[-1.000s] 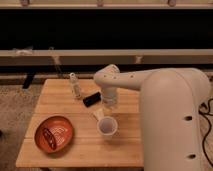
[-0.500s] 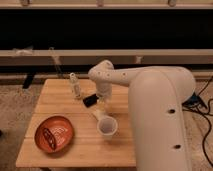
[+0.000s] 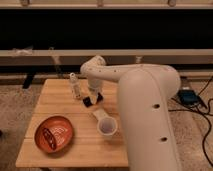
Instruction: Knock the bottle over
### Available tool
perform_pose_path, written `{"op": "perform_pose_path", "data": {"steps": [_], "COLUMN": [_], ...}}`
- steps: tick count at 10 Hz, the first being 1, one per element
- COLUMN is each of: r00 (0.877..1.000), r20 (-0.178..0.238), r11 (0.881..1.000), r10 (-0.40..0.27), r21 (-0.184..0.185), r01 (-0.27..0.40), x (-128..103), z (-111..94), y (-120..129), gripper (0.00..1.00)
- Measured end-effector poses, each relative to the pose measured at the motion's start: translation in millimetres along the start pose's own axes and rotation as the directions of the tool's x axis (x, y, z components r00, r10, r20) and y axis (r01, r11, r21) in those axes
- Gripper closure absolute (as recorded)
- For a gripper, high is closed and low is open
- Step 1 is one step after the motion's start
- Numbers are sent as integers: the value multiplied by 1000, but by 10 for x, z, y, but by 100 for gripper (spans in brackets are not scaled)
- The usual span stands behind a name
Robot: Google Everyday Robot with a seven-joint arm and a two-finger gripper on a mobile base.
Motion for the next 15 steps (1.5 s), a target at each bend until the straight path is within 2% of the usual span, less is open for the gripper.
{"op": "perform_pose_path", "data": {"steps": [3, 7, 11, 13, 14, 15], "r00": [997, 985, 959, 939, 928, 922], "r20": [27, 56, 83, 109, 118, 121], "r11": [997, 986, 963, 946, 935, 930], "r10": [-76, -166, -271, -325, -353, -368], "r21": [7, 6, 11, 21, 32, 40], "r01": [76, 166, 271, 325, 352, 365], "x": [-492, -1052, -1463, -1737, -1828, -1853], "z": [29, 68, 6, -83, -140, -175], "y": [-21, -53, 148, 344, 420, 448], "gripper": [37, 37, 37, 37, 37, 37]}}
